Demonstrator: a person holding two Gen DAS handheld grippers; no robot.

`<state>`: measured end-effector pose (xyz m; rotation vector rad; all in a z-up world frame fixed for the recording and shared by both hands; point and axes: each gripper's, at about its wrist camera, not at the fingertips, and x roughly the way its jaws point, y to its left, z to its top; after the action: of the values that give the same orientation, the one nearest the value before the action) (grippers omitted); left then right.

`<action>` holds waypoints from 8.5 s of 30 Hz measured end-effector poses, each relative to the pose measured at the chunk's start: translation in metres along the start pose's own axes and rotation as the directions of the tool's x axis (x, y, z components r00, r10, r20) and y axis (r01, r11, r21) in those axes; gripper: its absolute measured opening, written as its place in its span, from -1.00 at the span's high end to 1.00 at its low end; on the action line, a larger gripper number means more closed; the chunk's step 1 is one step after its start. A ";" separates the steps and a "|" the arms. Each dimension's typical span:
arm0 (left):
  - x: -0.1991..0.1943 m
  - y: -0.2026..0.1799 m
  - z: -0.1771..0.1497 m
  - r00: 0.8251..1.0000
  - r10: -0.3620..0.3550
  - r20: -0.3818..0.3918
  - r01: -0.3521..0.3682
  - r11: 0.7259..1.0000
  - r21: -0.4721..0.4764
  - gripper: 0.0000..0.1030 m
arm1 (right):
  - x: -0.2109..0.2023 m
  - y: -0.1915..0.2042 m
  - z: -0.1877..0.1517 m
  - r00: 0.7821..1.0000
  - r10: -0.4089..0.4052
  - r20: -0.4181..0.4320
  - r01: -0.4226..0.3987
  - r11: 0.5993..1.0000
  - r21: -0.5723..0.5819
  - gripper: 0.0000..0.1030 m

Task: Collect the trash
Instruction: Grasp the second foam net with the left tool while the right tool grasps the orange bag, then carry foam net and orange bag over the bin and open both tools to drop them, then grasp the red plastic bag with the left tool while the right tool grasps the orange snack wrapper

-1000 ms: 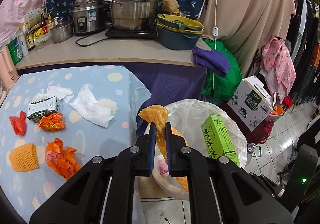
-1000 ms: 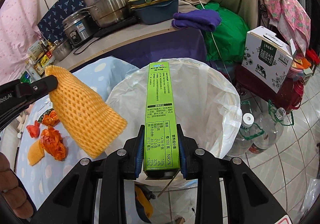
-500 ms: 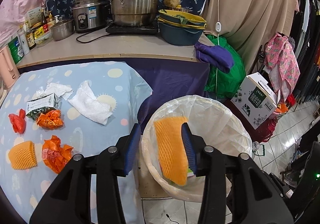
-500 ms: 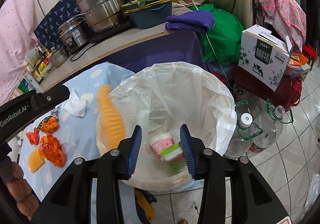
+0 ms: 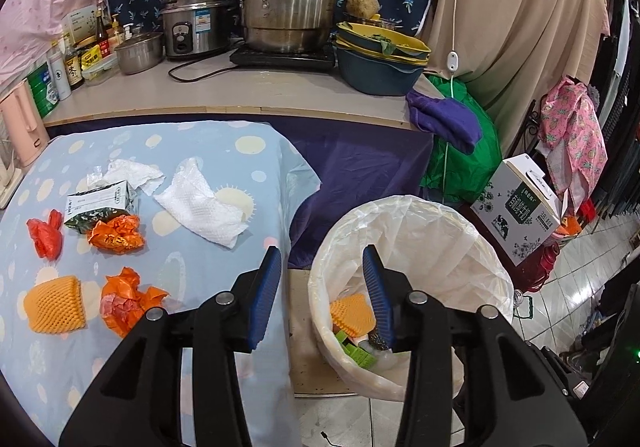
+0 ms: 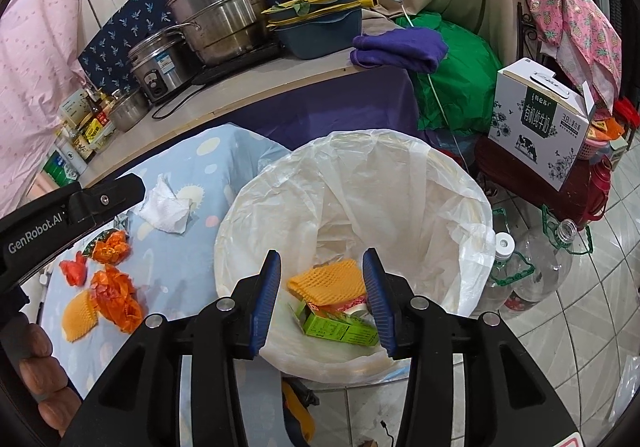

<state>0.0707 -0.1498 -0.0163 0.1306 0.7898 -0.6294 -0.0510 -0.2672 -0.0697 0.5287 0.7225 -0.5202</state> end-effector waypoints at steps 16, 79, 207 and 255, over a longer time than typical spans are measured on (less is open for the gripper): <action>-0.020 0.086 -0.017 0.991 0.132 -0.010 -0.133 0.985 -0.115 -0.17 | 0.009 0.073 -0.012 0.996 0.076 -0.038 -0.080 0.990 -0.114 0.06; 0.011 0.339 -0.096 0.937 0.260 -0.234 -0.338 0.847 -0.411 0.37 | 0.127 0.245 -0.068 0.958 0.135 -0.255 -0.212 0.928 -0.305 0.12; -0.022 0.221 -0.031 0.967 0.244 -0.072 -0.254 0.917 -0.309 -0.37 | 0.051 0.159 -0.021 0.984 0.161 -0.077 -0.172 0.969 -0.175 -0.37; 0.065 0.390 -0.027 0.948 0.270 -0.170 -0.319 0.838 -0.444 0.30 | 0.181 0.329 -0.028 0.945 0.227 -0.236 -0.301 0.887 -0.350 -0.21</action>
<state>0.3122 0.1447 -0.1270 -0.1591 0.9770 -0.1258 0.2507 -0.0504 -0.1312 0.3035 0.8925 -0.0638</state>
